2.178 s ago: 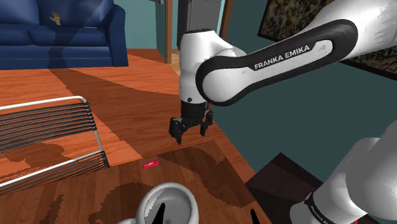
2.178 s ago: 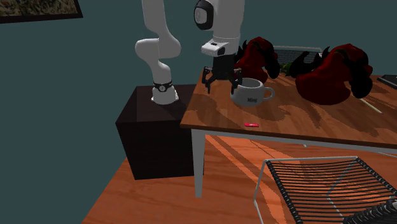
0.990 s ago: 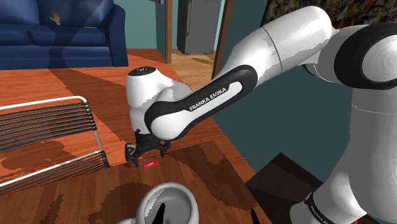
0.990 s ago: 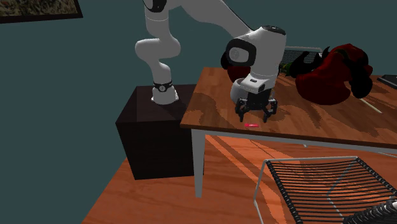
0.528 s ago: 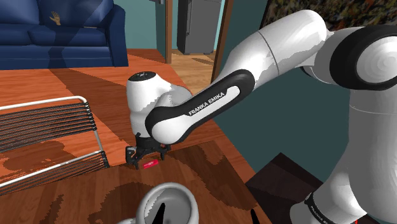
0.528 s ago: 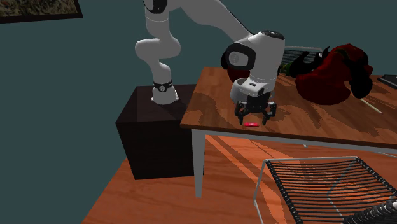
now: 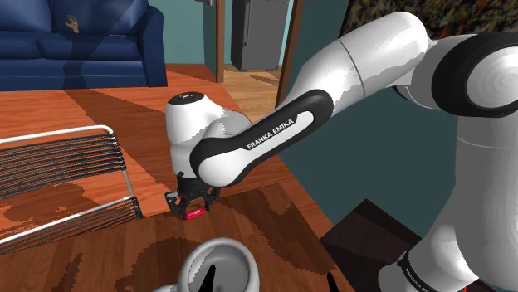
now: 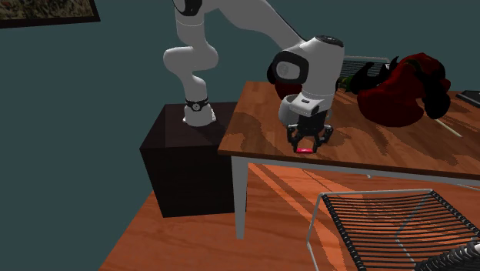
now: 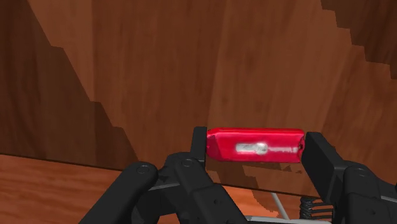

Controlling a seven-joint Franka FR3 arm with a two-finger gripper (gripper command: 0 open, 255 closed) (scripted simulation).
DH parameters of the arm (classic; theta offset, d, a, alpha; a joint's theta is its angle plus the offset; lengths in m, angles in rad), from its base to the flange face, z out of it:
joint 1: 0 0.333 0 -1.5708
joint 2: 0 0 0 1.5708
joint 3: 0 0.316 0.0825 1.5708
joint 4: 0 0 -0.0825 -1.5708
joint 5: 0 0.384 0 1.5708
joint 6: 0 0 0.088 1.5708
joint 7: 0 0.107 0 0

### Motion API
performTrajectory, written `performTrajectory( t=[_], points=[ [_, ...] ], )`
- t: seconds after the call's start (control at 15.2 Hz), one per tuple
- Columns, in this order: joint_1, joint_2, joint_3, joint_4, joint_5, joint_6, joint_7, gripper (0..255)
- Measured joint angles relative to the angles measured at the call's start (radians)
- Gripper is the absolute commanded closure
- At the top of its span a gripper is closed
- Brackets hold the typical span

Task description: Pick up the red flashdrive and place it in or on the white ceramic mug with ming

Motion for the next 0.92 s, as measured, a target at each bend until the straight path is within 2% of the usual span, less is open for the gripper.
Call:
performTrajectory(
  t=[0.33, 0.92],
  points=[
    [0.000, -0.001, 0.002, 0.003, 0.002, -0.004, -0.002, 255],
    [-0.015, -0.064, 0.022, 0.028, 0.038, -0.090, -0.022, 255]
  ],
)
